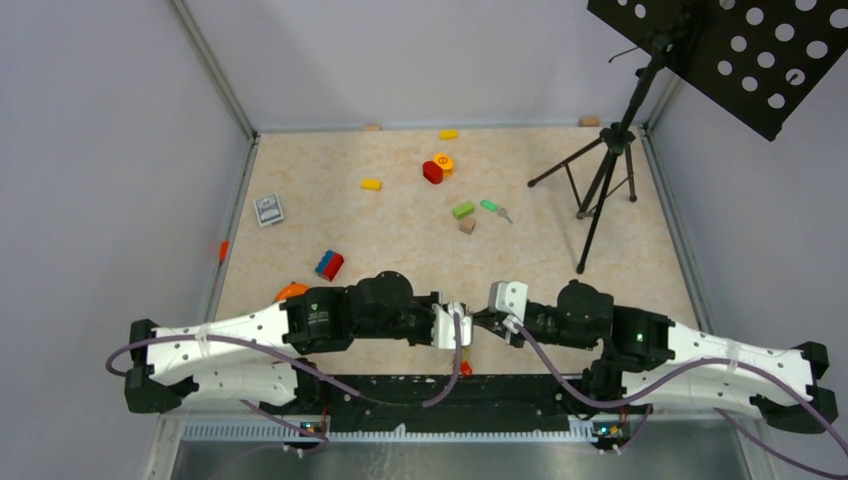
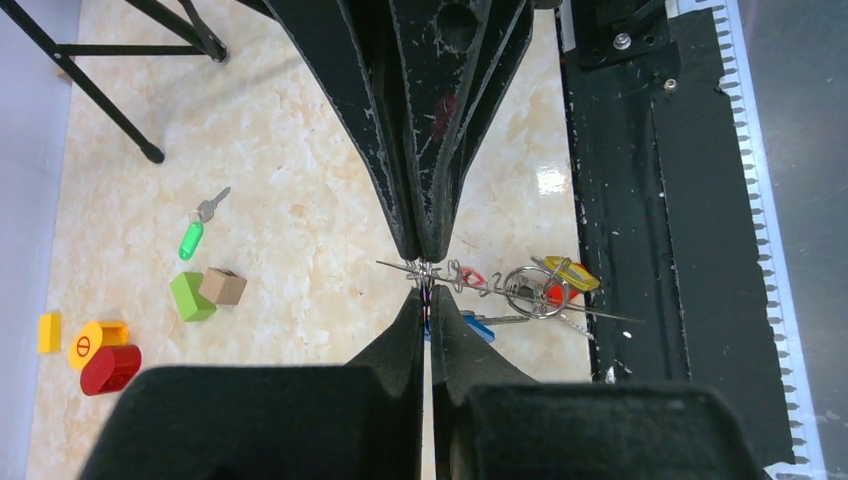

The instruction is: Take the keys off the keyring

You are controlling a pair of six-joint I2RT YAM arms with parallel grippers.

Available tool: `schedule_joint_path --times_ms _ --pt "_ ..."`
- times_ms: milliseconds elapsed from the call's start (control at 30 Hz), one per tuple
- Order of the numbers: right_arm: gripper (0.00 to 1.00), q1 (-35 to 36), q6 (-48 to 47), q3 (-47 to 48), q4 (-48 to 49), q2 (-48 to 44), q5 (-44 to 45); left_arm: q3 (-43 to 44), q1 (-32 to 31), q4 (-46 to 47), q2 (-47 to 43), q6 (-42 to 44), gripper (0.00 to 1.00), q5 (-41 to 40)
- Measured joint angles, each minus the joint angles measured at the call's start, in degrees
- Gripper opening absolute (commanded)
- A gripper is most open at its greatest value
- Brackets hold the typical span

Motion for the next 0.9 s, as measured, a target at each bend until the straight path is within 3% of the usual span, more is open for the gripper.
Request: schedule_joint_path --times_ms 167,300,900 --pt "0.16 0.00 0.57 -0.79 0.63 -0.20 0.33 0.59 0.02 -1.05 0.96 0.44 0.00 -0.17" --pt "0.22 0.00 0.61 -0.79 1.84 -0.26 0.42 1.09 0.02 -1.11 1.55 0.72 0.00 0.28" --pt "0.20 0.00 0.59 -0.74 1.84 1.14 0.17 1.40 0.02 -2.25 2.40 1.09 0.00 0.72"
